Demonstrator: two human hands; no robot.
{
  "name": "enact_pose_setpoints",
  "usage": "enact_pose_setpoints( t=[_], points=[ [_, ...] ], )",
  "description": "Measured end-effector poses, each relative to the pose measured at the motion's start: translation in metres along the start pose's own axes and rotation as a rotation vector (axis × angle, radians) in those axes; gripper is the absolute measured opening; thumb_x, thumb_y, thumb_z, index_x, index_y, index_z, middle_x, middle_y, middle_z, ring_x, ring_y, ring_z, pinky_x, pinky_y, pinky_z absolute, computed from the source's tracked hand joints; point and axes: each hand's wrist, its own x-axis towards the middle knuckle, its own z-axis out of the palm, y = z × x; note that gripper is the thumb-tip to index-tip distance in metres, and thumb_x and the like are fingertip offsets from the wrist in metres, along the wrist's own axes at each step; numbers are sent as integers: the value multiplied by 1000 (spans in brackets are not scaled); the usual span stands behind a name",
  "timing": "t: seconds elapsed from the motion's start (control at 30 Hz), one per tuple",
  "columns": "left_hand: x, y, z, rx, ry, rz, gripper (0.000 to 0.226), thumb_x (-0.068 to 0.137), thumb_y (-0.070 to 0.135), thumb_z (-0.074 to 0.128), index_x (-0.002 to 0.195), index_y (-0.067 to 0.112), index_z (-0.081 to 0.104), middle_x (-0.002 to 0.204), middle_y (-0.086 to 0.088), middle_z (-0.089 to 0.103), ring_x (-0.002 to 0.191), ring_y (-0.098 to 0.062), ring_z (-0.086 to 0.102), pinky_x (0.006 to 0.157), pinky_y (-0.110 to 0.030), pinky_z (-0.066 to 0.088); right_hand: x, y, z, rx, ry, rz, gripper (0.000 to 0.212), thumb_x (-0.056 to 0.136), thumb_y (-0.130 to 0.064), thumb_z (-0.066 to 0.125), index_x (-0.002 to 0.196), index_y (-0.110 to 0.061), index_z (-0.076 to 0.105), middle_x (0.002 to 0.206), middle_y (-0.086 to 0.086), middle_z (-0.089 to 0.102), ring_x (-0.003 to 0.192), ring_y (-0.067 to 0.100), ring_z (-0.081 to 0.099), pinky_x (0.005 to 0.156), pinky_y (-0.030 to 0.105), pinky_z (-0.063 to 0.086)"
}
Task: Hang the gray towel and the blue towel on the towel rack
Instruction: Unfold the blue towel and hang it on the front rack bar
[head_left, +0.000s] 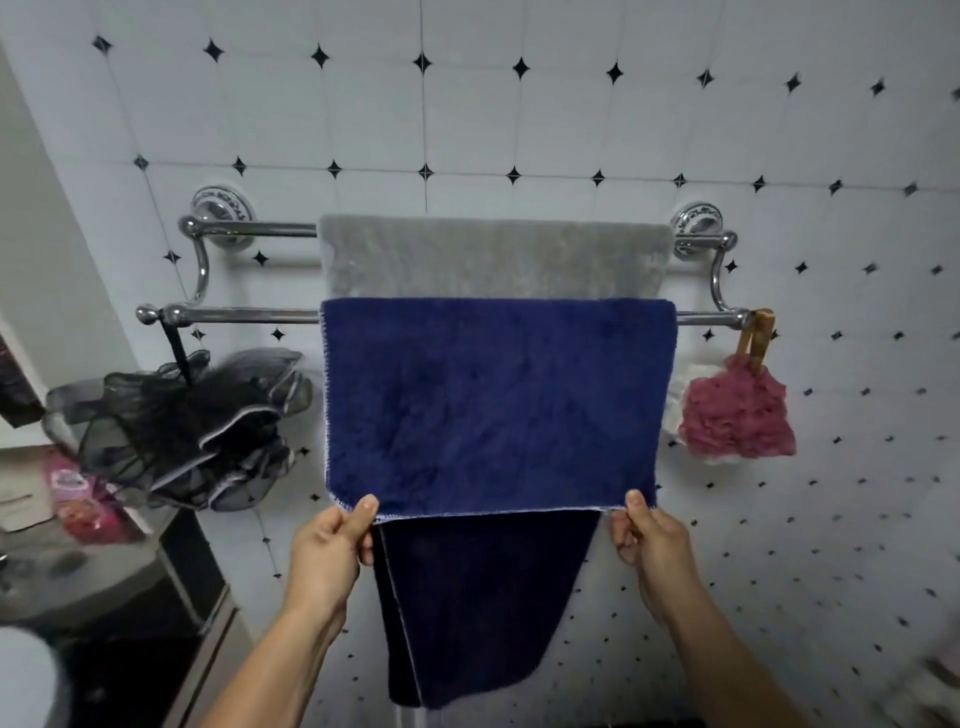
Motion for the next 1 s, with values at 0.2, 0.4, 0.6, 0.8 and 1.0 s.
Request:
enact_pose_setpoints(
  t=[0.2,0.4,0.6,0.8,1.0],
  points=[
    [-5,-68,-18,87,20,-82,39,90,33,67,65,6,54,54,-5,56,57,-21,45,57,-34,40,-19,59,-15,-127,-40,173,56,99,-39,51,52,-16,69,55,6,61,47,14,49,46,24,38],
    [-16,-123,-29,109,7,-223,35,89,34,67,66,11,56,53,-2,58,54,-17,47,55,-31,42,-39,100,-26,-237,-51,359,54,100,-37,50,59,-9,71,56,8,66,53,20,51,46,26,40],
    [-20,-146,-34,159,11,-308,38,90,29,68,62,8,53,51,-6,58,52,-19,47,53,-29,41,-46,102,-20,-377,-22,585,51,101,-34,48,67,-2,69,55,8,64,61,23,53,51,27,37],
    [-12,-130,-39,85,-70,-311,22,94,23,62,87,2,60,86,-12,73,85,-26,68,74,-36,51,-39,105,-22,-404,-86,495,35,97,-33,57,95,-2,73,74,2,75,73,23,66,62,30,44],
    [28,-37,-31,-51,-303,-119,41,74,-2,68,114,10,61,102,-2,76,94,-21,70,72,-27,55,12,8,-15,-301,-246,71,49,78,-38,75,122,-23,61,122,-11,67,108,12,65,78,21,52]
  ],
)
